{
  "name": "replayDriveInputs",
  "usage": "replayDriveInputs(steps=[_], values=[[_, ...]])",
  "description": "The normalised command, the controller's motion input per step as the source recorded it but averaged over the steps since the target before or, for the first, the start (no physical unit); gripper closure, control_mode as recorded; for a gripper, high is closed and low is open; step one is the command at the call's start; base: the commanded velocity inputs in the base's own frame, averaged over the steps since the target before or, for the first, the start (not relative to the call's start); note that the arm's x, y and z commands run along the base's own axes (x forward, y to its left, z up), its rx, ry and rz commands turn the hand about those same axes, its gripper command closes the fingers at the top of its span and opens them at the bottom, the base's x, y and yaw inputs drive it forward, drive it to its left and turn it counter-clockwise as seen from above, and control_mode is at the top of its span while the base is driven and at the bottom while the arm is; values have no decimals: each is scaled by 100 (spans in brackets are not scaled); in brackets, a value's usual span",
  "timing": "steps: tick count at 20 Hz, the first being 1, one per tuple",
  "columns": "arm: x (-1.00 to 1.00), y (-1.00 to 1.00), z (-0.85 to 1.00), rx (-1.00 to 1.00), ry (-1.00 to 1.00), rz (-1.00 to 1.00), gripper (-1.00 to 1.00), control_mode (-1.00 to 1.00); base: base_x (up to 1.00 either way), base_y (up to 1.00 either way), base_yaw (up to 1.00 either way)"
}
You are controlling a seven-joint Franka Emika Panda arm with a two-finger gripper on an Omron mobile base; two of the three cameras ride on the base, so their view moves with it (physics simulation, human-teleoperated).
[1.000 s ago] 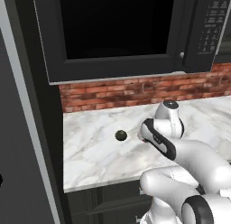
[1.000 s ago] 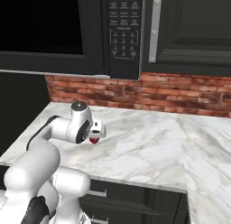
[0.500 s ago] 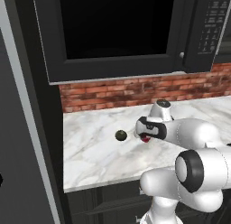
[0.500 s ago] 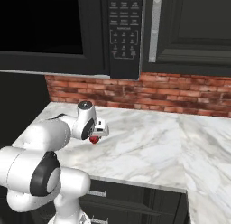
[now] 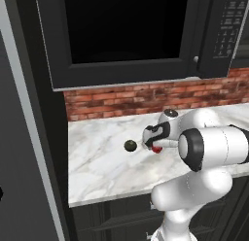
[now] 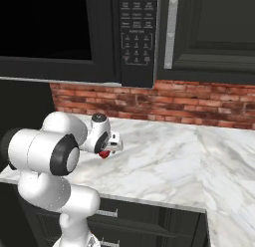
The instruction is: Place the beer on the top shelf of the fridge to keep it out of children's reach, and place the bell pepper and squash on lower shelves for easy access.
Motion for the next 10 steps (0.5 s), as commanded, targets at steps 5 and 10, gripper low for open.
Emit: replayDriveInputs(steps=[5,10], values=[[12,-12,-36,0,5,0,-100,-100,0,0,0],[0,-5,-37,0,7,-1,-100,-100,0,0,0]])
